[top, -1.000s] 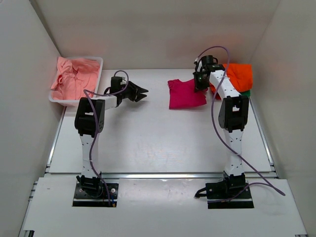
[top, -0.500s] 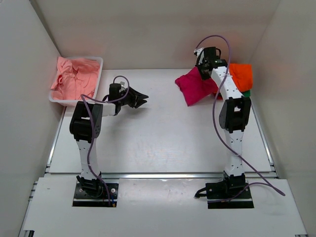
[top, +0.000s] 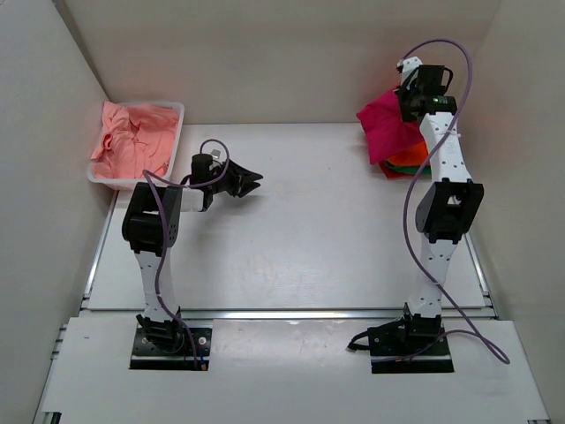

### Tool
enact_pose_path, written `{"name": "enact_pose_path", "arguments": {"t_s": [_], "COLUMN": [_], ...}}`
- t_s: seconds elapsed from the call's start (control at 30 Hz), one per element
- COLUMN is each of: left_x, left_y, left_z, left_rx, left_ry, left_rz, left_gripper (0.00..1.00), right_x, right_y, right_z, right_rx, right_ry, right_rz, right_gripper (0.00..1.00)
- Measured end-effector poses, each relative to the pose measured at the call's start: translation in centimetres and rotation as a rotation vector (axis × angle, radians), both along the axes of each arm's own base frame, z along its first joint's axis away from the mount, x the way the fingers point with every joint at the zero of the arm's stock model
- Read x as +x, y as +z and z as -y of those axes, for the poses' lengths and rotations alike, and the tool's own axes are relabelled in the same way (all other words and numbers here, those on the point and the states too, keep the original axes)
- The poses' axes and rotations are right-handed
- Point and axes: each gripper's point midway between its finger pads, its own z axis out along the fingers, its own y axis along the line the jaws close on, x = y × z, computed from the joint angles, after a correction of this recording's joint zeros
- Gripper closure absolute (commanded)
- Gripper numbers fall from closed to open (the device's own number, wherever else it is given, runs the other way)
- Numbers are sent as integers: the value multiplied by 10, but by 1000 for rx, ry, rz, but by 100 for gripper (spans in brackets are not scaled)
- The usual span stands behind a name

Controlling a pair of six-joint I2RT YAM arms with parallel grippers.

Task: Fold and stack the t-shirts
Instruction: Put the neatly folded tshirt into the corner of the board with the right arm

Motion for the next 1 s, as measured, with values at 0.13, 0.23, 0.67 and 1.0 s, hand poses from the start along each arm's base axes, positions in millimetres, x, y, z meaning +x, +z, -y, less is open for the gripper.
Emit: {"name": "enact_pose_path", "arguments": {"t_s": [0.13,0.23,0.67,1.0], "left_x": [-3,-3,-12,-11], "left_y": [-3,-1,0,4], "left_z": [-2,-2,-2,1], "left_rx": [-5,-8,-25,-38], "left_ry": [-3,-6,-7,-6], "left_rz": [-6,-1,-1,6], "left_gripper": [53,53,53,52], "right_x": [-1,-1,-7,9], "right_y": [2,4,26,-28], "right_z": [11,13,54,90], "right_rx": [37,71,115,105], "right_ry": [-7,3,-24,-93], "right_rz": [8,16,78,16], "right_gripper": [100,100,100,99]}}
